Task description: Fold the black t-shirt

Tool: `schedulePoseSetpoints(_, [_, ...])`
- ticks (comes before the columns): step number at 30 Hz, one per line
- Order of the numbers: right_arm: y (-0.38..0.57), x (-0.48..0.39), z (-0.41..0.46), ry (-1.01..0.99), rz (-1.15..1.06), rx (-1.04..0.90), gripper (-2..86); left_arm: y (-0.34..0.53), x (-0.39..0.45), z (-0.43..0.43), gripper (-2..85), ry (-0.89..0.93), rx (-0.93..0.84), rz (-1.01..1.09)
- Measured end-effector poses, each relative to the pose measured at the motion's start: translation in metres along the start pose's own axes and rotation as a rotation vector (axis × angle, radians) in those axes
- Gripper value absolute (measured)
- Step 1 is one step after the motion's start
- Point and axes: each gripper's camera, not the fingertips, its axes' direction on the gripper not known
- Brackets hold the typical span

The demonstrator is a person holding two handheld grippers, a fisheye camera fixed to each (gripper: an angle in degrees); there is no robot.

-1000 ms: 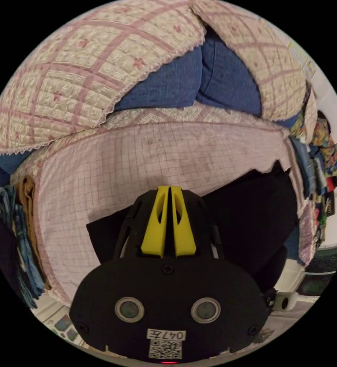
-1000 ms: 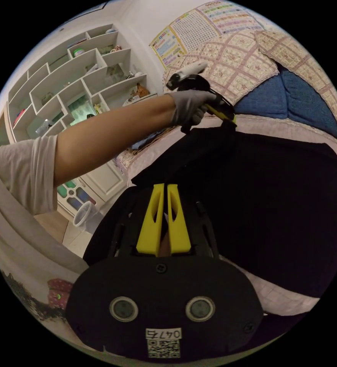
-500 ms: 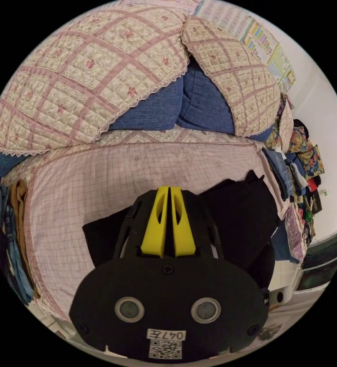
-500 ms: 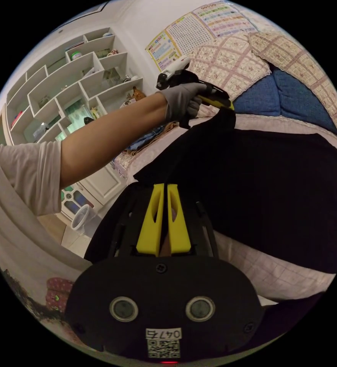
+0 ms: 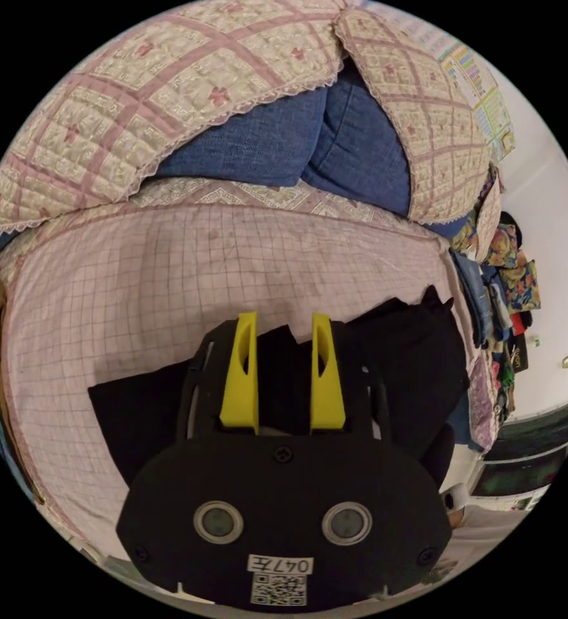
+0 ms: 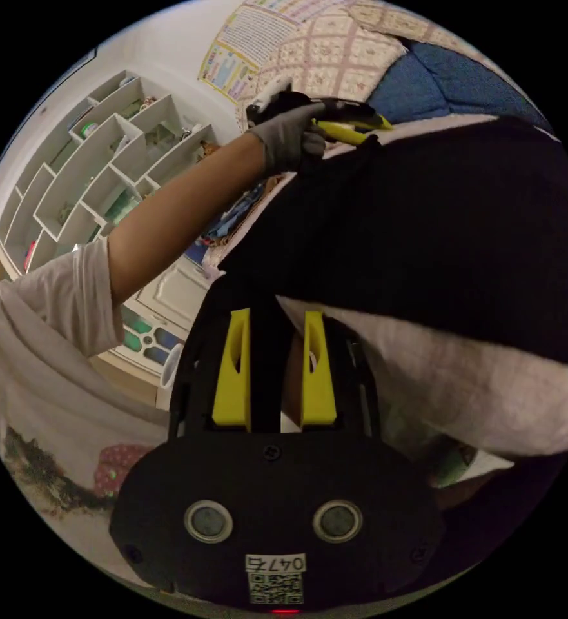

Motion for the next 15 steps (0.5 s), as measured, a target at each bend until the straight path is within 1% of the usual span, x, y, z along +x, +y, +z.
schedulePoseSetpoints(1, [0.007, -0.002, -0.024, -0.008, -0.011, 0.007, 6.9, 0.001, 0.002, -0.005, 12.9, 0.010, 0.018, -0.001])
schedulePoseSetpoints(3, [0.014, -0.008, -0.079, 0.059, -0.051, 0.099, 6.7, 0.009, 0.019, -0.034, 13.3, 0.037, 0.096, 0.030])
schedulePoseSetpoints(5, [0.026, -0.011, -0.167, 0.368, -0.058, 0.300, 6.5, 0.024, 0.041, -0.057, 12.8, 0.062, 0.143, 0.095])
schedulePoseSetpoints(6, [0.031, -0.007, -0.188, 0.446, -0.026, 0.353, 6.6, 0.040, 0.058, -0.069, 12.4, 0.081, 0.166, 0.136])
schedulePoseSetpoints(7, [0.042, 0.008, -0.229, 0.558, 0.086, 0.462, 6.8, 0.049, 0.067, -0.073, 12.3, 0.092, 0.176, 0.153])
schedulePoseSetpoints(8, [0.055, 0.028, -0.264, 0.620, 0.215, 0.549, 7.1, 0.068, 0.084, -0.079, 11.8, 0.115, 0.203, 0.184])
schedulePoseSetpoints(9, [0.062, 0.040, -0.279, 0.636, 0.284, 0.575, 7.3, 0.086, 0.101, -0.079, 11.4, 0.135, 0.222, 0.210])
schedulePoseSetpoints(11, [0.085, 0.082, -0.320, 0.634, 0.504, 0.623, 8.8, 0.102, 0.126, -0.070, 11.3, 0.172, 0.206, 0.239])
schedulePoseSetpoints(13, [0.095, 0.103, -0.339, 0.579, 0.585, 0.667, 9.5, 0.104, 0.151, -0.051, 11.4, 0.247, 0.146, 0.272])
schedulePoseSetpoints(15, [0.097, 0.118, -0.350, 0.530, 0.609, 0.688, 9.3, 0.089, 0.192, -0.022, 12.2, 0.340, 0.049, 0.333])
